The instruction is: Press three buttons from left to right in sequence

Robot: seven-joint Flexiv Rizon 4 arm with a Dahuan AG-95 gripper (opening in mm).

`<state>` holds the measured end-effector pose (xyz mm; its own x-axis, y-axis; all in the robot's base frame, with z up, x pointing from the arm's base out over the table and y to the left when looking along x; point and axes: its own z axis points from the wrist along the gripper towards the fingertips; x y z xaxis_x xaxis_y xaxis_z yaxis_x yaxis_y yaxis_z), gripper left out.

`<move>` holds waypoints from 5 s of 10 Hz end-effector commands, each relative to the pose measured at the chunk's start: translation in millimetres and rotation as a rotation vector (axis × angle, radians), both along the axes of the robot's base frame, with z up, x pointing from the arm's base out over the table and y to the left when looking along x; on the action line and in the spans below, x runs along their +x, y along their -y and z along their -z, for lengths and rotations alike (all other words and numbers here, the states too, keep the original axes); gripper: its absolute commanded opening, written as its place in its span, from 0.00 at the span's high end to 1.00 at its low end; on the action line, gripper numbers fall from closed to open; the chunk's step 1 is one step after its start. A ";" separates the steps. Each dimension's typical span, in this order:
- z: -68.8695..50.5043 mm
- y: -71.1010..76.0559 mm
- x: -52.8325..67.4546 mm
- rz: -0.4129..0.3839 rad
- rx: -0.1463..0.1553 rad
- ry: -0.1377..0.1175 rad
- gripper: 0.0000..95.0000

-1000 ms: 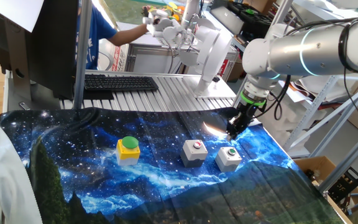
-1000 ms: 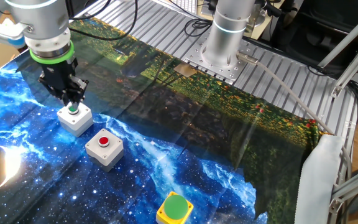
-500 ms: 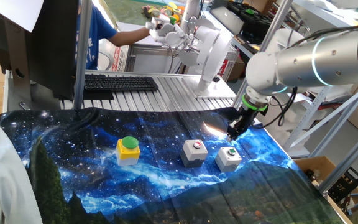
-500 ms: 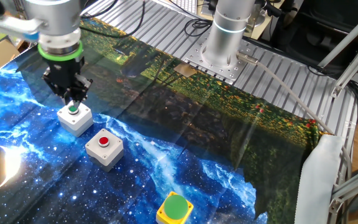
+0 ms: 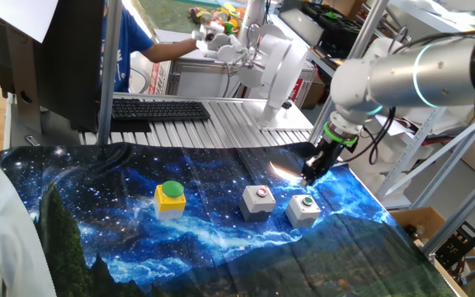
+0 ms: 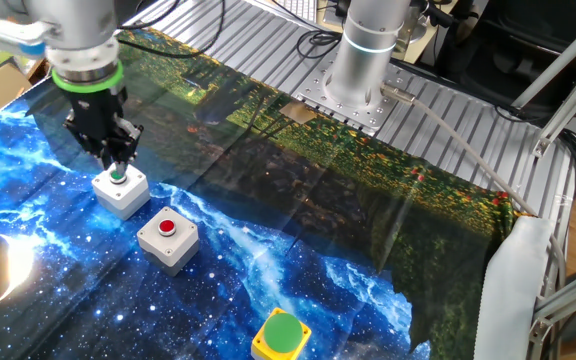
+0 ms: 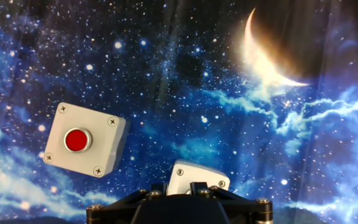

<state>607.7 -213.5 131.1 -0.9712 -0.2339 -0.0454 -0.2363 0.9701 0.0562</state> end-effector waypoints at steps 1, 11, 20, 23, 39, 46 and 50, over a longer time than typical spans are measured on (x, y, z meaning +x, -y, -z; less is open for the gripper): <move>6.8 -6.0 3.2 0.031 0.004 -0.007 0.80; -9.6 -69.8 34.7 0.099 -0.015 -0.057 0.80; -1.7 -105.5 36.9 0.142 -0.029 -0.051 0.80; -7.9 -121.9 37.2 0.164 -0.051 -0.053 0.80; 5.5 -135.2 25.2 0.237 -0.042 -0.071 0.80; 5.5 -135.2 25.2 0.280 -0.051 -0.112 0.80; 5.5 -135.2 25.2 0.311 -0.049 -0.102 0.80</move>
